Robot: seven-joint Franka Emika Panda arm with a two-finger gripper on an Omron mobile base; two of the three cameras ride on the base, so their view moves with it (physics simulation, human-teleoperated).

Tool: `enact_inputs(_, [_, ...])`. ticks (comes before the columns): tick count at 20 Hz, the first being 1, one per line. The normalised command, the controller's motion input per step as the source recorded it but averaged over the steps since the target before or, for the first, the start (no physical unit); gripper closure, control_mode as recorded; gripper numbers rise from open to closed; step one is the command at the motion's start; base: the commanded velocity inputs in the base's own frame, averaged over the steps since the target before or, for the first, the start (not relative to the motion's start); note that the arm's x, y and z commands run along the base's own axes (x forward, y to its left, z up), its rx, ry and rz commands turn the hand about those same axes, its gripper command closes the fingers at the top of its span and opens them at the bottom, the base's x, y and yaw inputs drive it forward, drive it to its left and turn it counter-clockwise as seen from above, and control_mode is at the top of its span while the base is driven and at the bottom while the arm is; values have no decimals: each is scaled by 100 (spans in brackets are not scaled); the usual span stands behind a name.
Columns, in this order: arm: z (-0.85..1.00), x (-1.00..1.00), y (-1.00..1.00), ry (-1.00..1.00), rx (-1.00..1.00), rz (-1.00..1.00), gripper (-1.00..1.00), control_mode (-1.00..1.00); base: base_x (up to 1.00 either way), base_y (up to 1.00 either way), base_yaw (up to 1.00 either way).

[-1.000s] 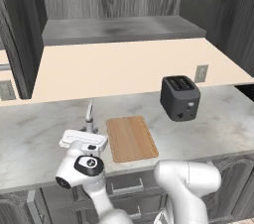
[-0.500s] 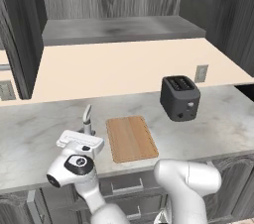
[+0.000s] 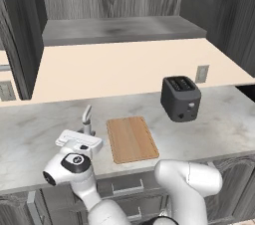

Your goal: Grab the spray bottle from the cabinet, then place it next to the cutting board for sanitizing. Then grab the dish brush from the countertop next to the sink and place it next to the cutting board.

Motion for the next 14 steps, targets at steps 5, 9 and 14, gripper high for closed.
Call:
enact_inputs(5, [0, 0, 8, 0, 0, -4, -100, -100, 0, 0, 0])
enact_inputs(9, [0, -7, 6, -1, 0, -4, -100, -100, 0, 0, 0])
enact_inputs(14, [8, -21, 23, -3, 0, -6, -100, -100, 0, 0, 0])
